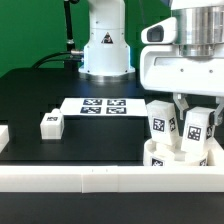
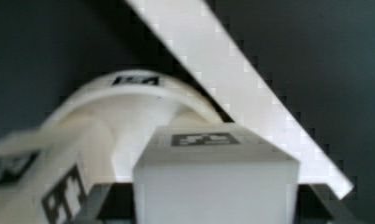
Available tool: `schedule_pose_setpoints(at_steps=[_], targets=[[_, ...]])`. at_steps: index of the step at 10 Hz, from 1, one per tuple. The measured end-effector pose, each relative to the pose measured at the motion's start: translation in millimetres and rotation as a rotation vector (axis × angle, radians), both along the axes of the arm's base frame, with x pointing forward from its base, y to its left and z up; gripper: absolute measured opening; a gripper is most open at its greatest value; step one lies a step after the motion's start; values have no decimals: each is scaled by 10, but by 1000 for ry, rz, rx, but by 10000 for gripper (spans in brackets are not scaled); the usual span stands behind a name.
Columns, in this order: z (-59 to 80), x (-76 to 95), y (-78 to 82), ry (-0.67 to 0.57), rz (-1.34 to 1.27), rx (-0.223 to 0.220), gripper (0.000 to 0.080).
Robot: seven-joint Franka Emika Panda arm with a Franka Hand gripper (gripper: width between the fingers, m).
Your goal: Assemble stool
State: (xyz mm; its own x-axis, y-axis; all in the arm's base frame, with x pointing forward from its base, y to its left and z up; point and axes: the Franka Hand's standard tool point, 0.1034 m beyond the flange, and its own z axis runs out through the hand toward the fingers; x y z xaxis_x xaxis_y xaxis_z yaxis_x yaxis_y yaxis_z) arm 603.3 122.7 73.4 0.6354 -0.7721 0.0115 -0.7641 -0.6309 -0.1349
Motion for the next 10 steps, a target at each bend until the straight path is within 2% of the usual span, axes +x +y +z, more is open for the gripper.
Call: schedule_pose_setpoints(at_steps=[2,8,10], targets=[[-6,-32,100,27,-274,33,337],[-11,-24,88,67,-771,104,337],[-3,-2,47,57,-1052,203,337]])
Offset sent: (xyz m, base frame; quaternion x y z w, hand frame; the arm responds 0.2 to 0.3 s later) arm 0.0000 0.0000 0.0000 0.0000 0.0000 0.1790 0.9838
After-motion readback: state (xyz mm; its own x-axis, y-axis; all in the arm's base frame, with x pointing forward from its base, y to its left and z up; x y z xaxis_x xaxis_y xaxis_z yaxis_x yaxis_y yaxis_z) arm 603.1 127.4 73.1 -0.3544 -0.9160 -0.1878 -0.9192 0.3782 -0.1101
